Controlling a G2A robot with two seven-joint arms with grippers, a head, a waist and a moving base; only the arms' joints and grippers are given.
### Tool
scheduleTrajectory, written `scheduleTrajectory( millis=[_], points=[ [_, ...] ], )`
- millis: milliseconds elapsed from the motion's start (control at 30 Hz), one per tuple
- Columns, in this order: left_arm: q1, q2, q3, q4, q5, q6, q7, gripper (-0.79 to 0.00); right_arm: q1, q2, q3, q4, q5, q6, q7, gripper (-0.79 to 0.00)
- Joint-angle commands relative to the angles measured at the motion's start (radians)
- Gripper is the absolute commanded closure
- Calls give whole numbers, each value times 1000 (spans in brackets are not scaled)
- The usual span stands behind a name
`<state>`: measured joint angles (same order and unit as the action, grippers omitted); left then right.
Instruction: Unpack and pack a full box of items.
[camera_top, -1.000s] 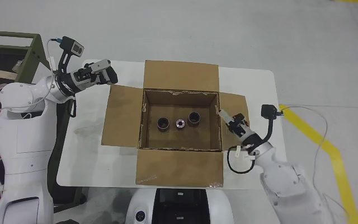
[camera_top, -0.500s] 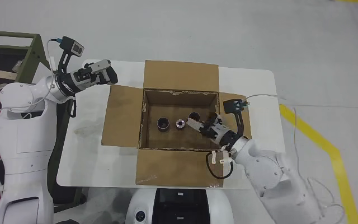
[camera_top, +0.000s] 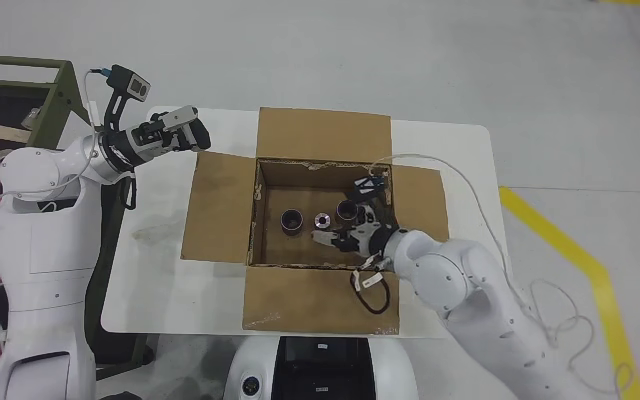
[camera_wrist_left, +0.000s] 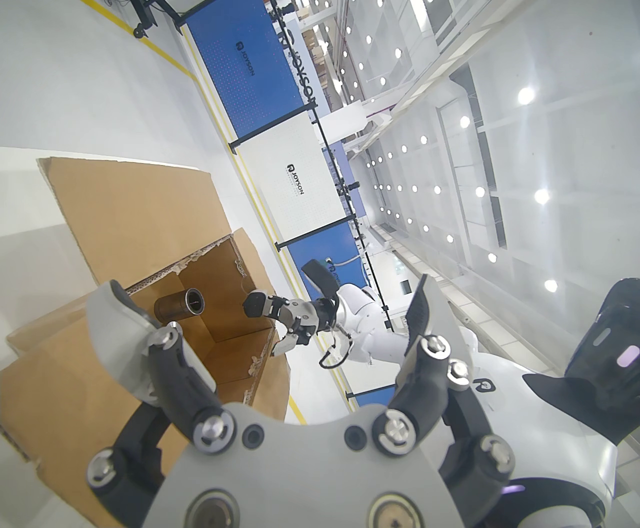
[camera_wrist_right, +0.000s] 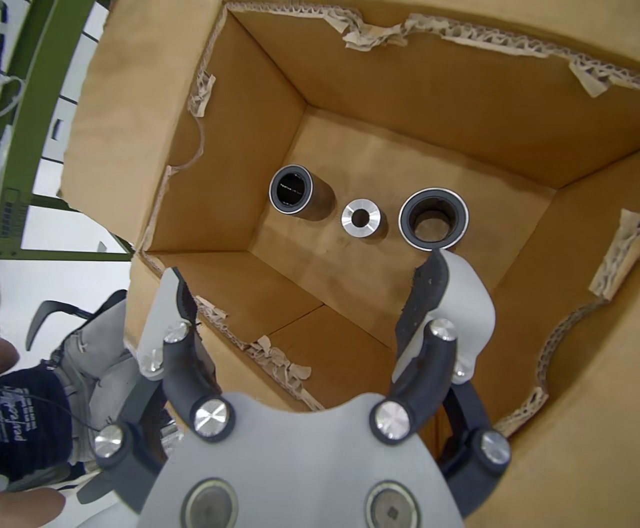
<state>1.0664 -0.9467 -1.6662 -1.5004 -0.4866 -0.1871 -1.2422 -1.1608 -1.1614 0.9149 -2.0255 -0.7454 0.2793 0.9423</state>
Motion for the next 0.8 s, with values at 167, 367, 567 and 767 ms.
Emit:
scheduleTrajectory(
  millis=[167,367,567,767],
  points=[
    [0,0,0,0,0,0,0,-785,18,-5,-20,7,-22,5,8,-785],
    [0,0,0,0,0,0,0,-785,18,-5,-20,7,-22,5,8,-785],
    [0,0,0,0,0,0,0,-785,18,-5,-20,7,-22,5,8,-785],
    [0,0,0,0,0,0,0,-785,16,-3,-26,28,-69,-20,3,-785]
  ],
)
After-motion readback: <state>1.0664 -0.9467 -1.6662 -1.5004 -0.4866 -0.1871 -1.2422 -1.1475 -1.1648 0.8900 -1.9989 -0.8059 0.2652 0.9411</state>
